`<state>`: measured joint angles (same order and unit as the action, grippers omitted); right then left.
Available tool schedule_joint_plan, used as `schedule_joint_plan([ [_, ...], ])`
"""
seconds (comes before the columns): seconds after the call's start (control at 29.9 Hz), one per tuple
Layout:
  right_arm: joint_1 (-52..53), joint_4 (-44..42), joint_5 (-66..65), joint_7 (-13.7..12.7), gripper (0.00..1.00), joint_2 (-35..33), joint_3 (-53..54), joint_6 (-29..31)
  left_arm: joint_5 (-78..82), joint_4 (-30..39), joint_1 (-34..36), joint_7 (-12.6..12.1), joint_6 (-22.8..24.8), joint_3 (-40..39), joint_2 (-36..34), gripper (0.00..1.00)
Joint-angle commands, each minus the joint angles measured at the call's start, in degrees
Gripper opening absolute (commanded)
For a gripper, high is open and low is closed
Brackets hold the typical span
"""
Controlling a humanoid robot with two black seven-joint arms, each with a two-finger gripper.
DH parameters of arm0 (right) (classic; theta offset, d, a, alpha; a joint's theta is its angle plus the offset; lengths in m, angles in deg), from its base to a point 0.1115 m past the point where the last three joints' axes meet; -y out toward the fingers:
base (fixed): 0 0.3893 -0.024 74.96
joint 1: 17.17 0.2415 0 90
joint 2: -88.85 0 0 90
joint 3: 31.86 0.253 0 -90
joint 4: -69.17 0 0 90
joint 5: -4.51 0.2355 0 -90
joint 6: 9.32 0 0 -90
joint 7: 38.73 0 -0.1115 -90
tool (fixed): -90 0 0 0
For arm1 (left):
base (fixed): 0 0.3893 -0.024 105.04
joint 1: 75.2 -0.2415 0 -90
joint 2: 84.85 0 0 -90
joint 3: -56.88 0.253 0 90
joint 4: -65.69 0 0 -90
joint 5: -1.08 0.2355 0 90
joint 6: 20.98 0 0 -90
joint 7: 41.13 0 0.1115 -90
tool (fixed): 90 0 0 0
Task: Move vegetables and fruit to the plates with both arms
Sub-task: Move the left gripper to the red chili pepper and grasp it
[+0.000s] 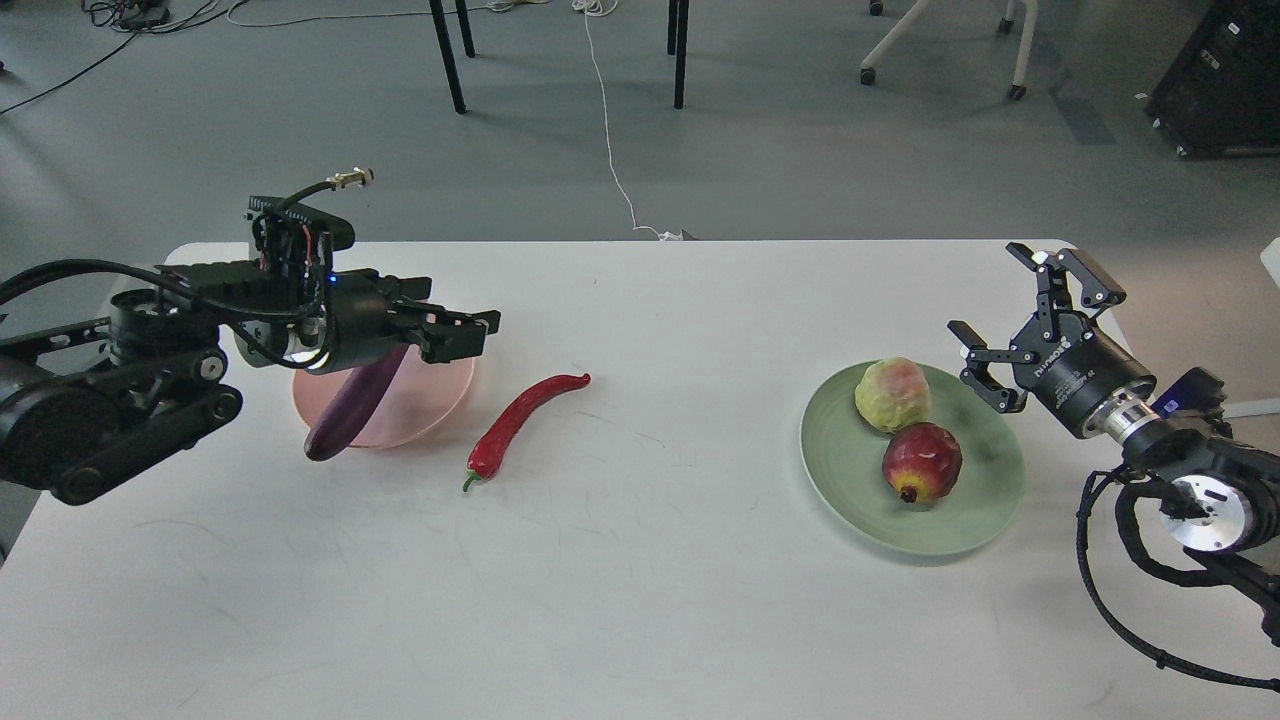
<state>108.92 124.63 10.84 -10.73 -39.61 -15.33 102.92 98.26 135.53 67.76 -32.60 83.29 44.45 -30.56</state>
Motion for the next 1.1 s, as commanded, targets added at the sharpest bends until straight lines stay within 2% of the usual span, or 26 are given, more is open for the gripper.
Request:
schedule_joint_plan([
  [0.0,-0.1,-0.1,0.0,0.0,0.98,-0.2,0.0,0.0,6.0,-0.8,-0.4,-0.2,0.0,1.5,4.1,0.96],
  [0.23,-0.1,-0.2,0.0,0.0,0.99,-0.4,0.1,0.0,8.5,-4.4,-3.6,-0.2,-0.3,4.5,5.7,0.95],
  [0.47,-0.1,-0.3,0.0,0.0,0.98,-0.1,0.1,0.0,8.4,-4.5,-5.6,-0.2,-0.5,4.5,5.2,0.88],
  [0.67,-0.1,-0.2,0.0,0.0,0.98,-0.2,0.1,-0.1,7.8,-4.6,-6.0,-0.4,-0.3,4.5,5.6,0.76],
  [0.87,-0.1,-0.1,0.0,0.0,0.99,-0.2,0.1,-0.1,7.8,-5.4,-6.6,-1.8,-0.1,4.4,5.7,0.71],
  [1.07,-0.2,0.0,0.0,0.0,0.98,0.0,0.1,-0.1,8.1,-5.4,-6.9,-1.8,0.2,4.5,5.5,0.52],
])
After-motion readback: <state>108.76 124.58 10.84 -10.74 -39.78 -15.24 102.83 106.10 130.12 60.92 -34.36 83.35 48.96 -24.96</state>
